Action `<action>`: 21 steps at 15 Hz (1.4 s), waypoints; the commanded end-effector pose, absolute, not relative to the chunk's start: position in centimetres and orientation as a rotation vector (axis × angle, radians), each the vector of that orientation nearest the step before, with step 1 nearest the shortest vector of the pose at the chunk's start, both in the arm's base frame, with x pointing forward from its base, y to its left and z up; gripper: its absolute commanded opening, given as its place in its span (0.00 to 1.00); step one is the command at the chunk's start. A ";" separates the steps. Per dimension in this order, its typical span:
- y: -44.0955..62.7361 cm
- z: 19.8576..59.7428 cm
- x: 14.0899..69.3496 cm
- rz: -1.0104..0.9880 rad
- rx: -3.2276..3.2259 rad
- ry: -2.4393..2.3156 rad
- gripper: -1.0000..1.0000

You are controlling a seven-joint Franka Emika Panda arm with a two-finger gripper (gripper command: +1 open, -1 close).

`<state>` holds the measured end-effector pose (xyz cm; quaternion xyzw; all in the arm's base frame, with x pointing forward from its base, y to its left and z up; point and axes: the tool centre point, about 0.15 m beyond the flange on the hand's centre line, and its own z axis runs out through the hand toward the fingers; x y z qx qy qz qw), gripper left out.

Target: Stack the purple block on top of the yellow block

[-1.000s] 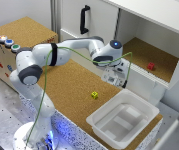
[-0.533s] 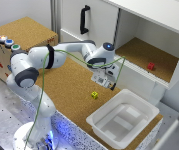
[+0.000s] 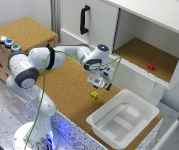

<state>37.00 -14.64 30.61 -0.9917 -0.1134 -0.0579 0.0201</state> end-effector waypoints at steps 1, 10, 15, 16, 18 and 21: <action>-12.1 25.8 36.5 -0.312 -3.162 -0.300 0.00; -12.6 24.7 40.0 -0.321 -3.154 -0.278 0.00; -12.7 24.3 39.3 -0.273 -3.146 -0.333 0.00; -12.5 24.2 39.1 -0.269 -3.148 -0.336 0.00; -12.5 24.3 38.7 -0.268 -3.147 -0.333 0.00; -13.0 24.3 38.7 -0.250 -3.165 -0.300 0.00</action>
